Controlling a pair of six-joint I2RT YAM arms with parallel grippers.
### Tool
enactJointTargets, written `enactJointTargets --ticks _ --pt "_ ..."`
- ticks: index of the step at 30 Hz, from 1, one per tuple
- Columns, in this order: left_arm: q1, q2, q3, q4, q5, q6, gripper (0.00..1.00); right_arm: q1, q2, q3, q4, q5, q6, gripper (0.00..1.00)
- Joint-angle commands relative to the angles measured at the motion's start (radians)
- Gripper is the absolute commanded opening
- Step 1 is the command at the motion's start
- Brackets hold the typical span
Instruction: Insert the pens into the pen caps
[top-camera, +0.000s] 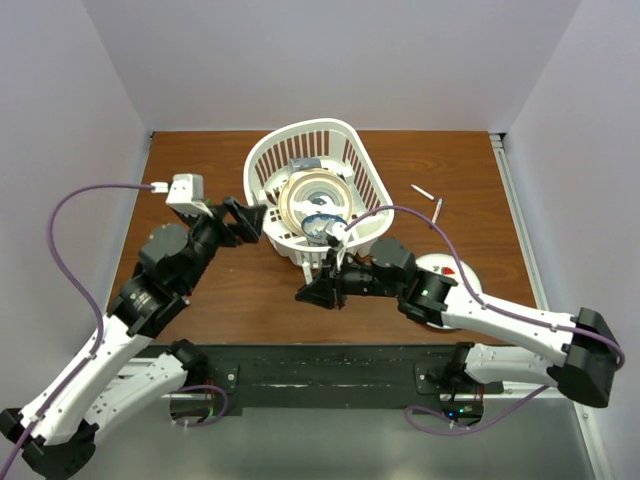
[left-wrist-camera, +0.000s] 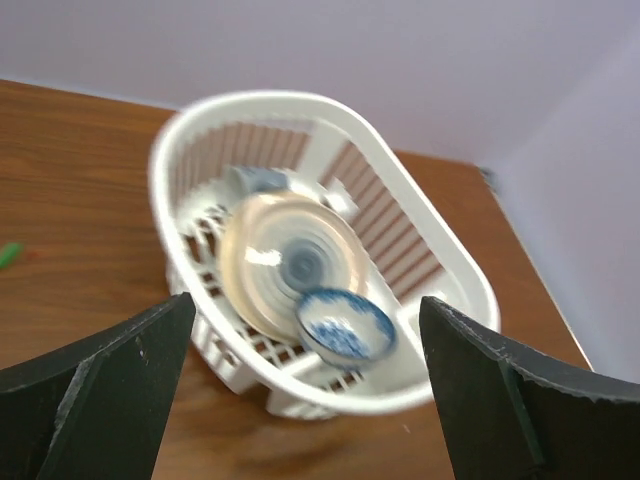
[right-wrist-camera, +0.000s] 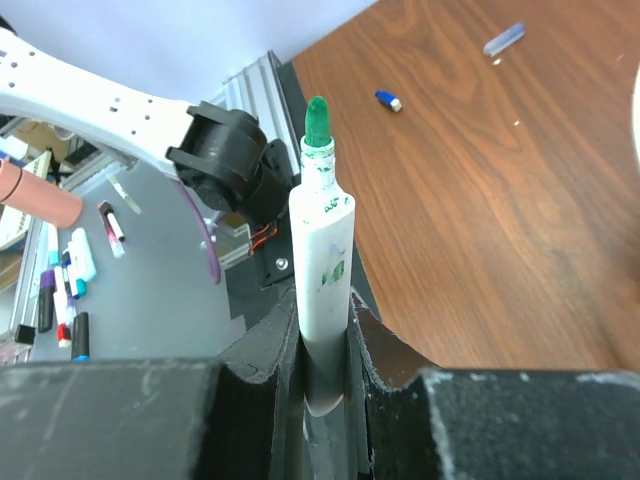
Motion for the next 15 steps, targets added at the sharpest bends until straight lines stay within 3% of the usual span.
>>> enactJointTargets --ticks 1,4,5,9,15 --pt "0.010 0.093 0.107 0.020 -0.447 0.043 1.00 -0.002 -0.140 0.003 -0.030 0.063 -0.043 0.00" --pt "0.058 0.166 0.137 0.052 -0.513 0.023 1.00 -0.002 -0.226 0.003 -0.076 0.078 -0.063 0.00" --pt "0.087 0.189 0.147 0.034 -0.489 0.004 1.00 0.000 -0.243 0.000 -0.090 0.081 -0.067 0.00" --pt "0.378 0.298 0.172 -0.028 -0.273 -0.106 1.00 -0.002 -0.327 -0.015 -0.132 0.098 -0.090 0.00" --pt "0.597 0.539 0.124 0.061 -0.115 -0.207 0.93 -0.002 -0.421 -0.058 -0.164 0.138 -0.110 0.00"
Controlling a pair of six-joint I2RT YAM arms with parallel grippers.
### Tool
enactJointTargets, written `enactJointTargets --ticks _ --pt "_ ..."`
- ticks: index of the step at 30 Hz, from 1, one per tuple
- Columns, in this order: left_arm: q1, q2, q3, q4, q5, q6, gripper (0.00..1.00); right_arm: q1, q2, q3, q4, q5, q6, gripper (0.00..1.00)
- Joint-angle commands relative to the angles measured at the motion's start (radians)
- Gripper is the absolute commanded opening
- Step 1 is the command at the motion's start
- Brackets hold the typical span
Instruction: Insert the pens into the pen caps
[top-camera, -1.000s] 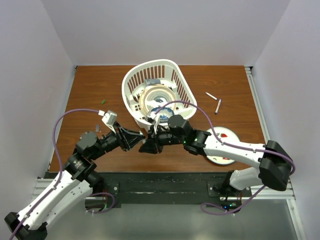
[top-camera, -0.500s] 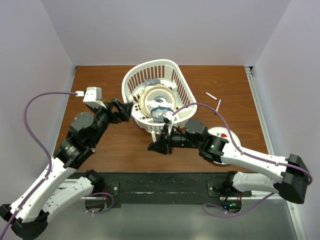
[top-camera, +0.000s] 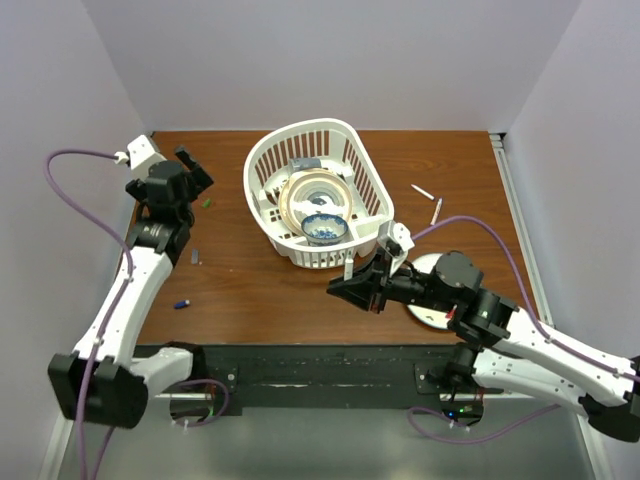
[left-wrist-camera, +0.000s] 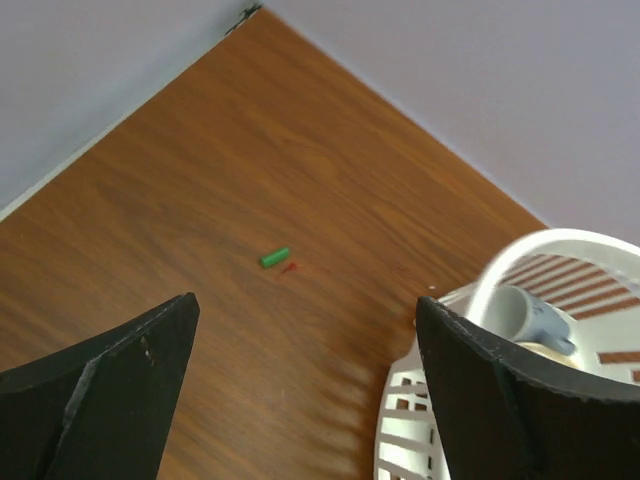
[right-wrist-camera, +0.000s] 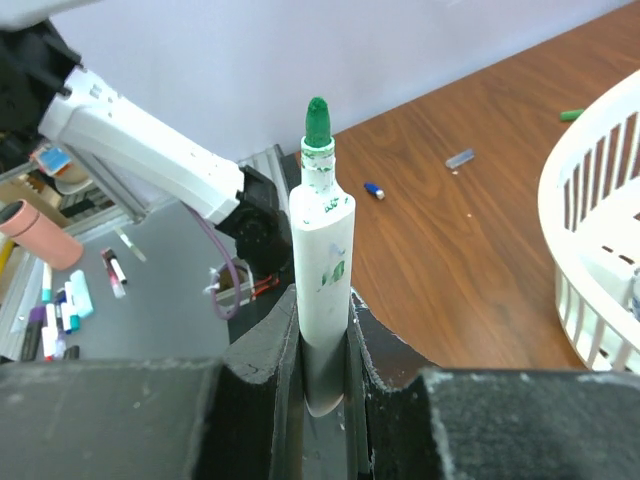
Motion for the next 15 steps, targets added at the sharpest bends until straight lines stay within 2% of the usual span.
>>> enactJointTargets --ticks 1,4,10,15 --pt "0.120 0.166 0.009 0.037 0.125 -0.152 0.91 -0.001 -0.050 -0.043 -0.038 0.059 -0.035 0.00" --pt "0.166 0.334 0.087 -0.037 0.173 -0.267 0.84 -0.001 -0.062 -0.046 -0.038 0.091 -0.041 0.00" --pt "0.169 0.692 0.391 -0.295 0.173 -0.306 0.75 0.000 -0.025 -0.017 -0.105 0.121 -0.064 0.00" --pt "0.171 0.827 0.483 -0.257 0.232 -0.268 0.73 -0.001 -0.013 -0.022 -0.084 0.138 -0.067 0.00"
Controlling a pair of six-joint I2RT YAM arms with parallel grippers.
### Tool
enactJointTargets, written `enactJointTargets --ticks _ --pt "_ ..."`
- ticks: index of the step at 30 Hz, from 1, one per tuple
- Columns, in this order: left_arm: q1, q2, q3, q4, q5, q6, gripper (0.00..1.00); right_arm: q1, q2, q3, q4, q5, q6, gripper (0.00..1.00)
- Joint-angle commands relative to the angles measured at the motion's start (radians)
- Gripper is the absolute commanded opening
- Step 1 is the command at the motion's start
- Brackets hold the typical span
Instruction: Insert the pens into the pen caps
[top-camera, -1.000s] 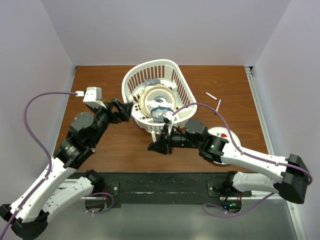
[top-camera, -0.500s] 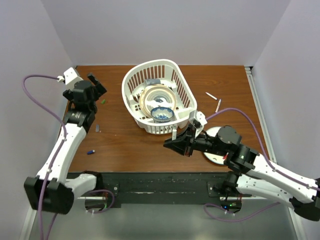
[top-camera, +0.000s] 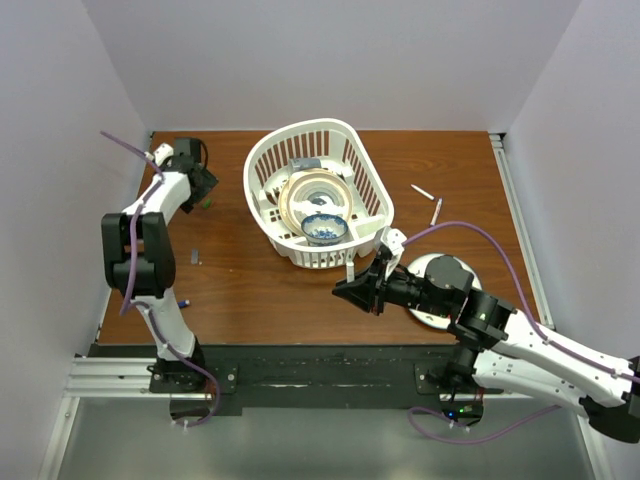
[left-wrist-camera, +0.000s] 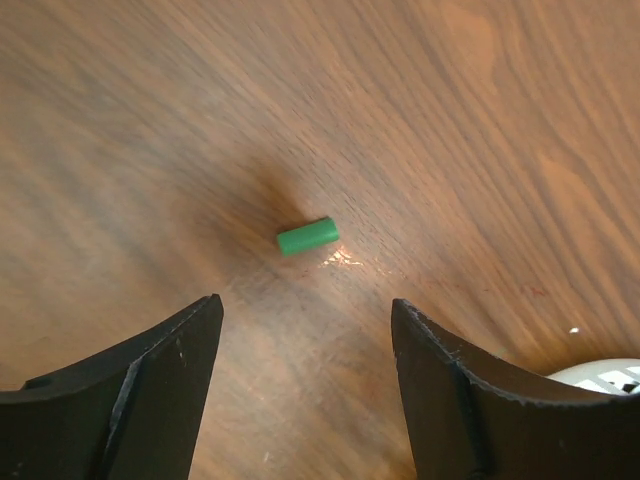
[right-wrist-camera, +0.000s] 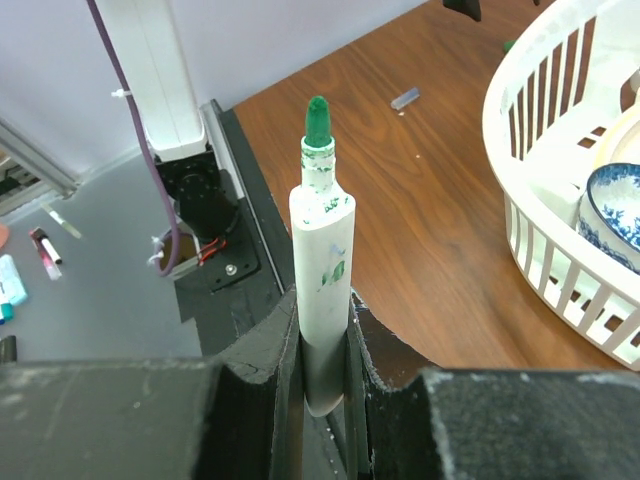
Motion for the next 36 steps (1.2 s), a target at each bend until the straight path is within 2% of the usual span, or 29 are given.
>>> enactJointTargets --ticks 1,15,27,31,36 --pt "0.003 0.055 0.092 -0.037 0.036 -0.011 0.73 0.000 0.014 0.018 0.023 0.035 -0.023 0.00" --pt "0.002 0.193 0.160 -0.060 0.007 -0.059 0.61 -0.001 0.054 0.003 0.054 0.038 -0.026 0.00" --pt "0.005 0.250 0.178 -0.046 -0.019 -0.050 0.57 -0.001 0.042 -0.005 0.057 0.039 0.000 0.00" --pt "0.005 0.264 0.192 -0.065 -0.014 -0.048 0.50 -0.003 0.048 0.002 0.048 0.047 0.002 0.00" --pt "0.005 0.277 0.222 -0.111 -0.050 -0.045 0.47 -0.001 0.035 0.000 0.046 0.048 0.012 0.00"
